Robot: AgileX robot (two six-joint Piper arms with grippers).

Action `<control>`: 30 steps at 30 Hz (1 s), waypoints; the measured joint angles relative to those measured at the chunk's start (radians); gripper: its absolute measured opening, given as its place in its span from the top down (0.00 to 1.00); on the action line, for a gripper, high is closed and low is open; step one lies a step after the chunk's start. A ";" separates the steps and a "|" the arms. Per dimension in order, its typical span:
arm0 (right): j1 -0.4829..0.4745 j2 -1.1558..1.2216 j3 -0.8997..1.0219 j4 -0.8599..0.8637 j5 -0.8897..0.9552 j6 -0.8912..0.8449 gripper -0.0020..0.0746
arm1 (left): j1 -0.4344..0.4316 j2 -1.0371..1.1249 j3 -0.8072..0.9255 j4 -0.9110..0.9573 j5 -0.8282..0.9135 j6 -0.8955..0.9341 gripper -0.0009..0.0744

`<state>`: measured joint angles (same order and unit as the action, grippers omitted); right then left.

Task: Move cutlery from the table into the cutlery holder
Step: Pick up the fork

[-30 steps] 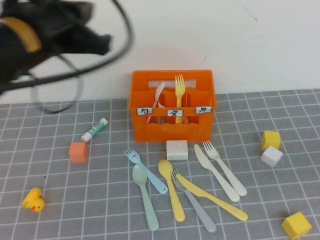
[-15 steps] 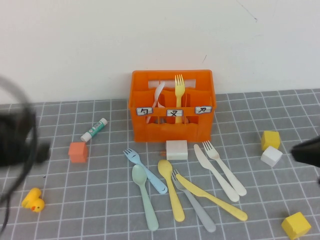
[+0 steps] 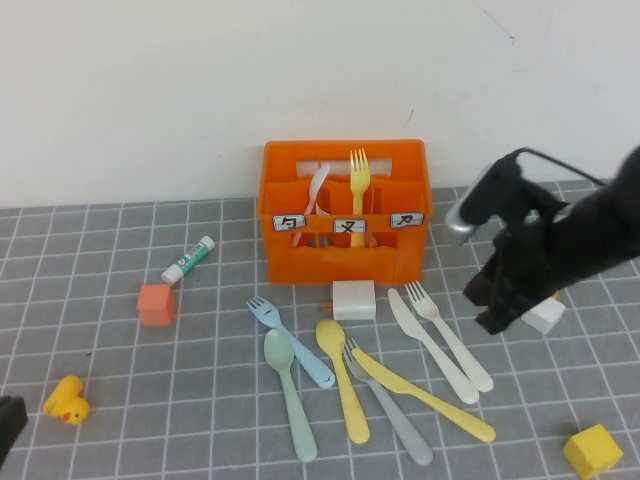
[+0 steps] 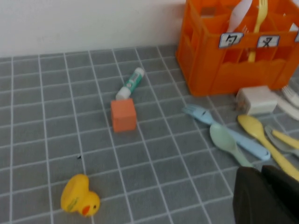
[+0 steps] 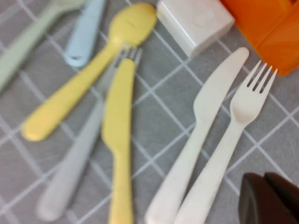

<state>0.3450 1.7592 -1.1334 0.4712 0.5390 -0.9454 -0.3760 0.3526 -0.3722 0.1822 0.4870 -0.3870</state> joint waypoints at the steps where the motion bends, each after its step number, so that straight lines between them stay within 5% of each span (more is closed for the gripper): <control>1: 0.000 0.036 -0.023 -0.010 -0.001 0.000 0.97 | 0.000 -0.013 0.002 0.000 -0.010 -0.002 0.99; 5: 0.000 0.153 -0.100 -0.024 -0.001 0.000 0.85 | 0.000 -0.030 0.005 0.000 -0.051 -0.007 0.99; 9: 0.000 0.239 -0.158 -0.024 -0.007 0.000 0.55 | 0.000 -0.030 0.005 0.000 -0.060 -0.007 0.99; 12: 0.000 0.293 -0.179 -0.024 -0.041 0.000 0.44 | 0.000 -0.030 0.005 -0.001 -0.055 -0.007 0.99; 25: 0.000 0.404 -0.185 -0.004 -0.077 -0.037 0.41 | 0.000 -0.030 0.040 -0.002 -0.082 -0.008 0.99; 30: 0.000 0.410 -0.186 -0.010 -0.115 -0.082 0.48 | 0.000 -0.030 0.043 -0.002 -0.102 -0.009 0.99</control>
<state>0.3450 2.1694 -1.3198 0.4611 0.4245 -1.0276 -0.3760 0.3229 -0.3295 0.1798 0.3852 -0.3964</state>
